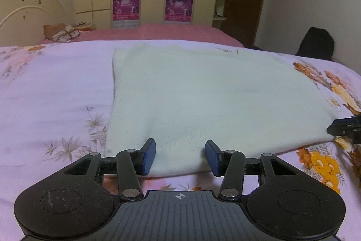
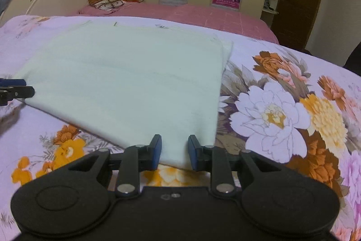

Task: Fold small clothes

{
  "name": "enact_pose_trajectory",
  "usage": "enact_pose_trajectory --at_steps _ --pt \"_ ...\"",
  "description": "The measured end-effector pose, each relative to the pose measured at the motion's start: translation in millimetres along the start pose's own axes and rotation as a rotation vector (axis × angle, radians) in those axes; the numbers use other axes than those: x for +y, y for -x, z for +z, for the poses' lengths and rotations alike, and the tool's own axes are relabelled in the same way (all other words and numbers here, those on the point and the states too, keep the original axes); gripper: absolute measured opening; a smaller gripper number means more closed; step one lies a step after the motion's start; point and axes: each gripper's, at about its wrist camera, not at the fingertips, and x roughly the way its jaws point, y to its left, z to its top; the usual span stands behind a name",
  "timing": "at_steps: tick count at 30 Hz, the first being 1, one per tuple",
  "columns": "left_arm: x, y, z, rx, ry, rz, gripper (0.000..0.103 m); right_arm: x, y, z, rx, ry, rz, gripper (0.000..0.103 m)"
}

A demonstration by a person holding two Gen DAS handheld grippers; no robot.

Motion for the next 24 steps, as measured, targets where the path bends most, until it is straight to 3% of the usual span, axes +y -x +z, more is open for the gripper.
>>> enact_pose_trajectory --at_steps 20,24 --pt "18 7 -5 0.022 -0.002 0.003 0.049 0 0 -1 0.027 0.021 -0.020 0.024" --pt "17 17 2 0.020 -0.002 0.047 0.049 1 1 3 0.042 0.044 -0.025 0.024"
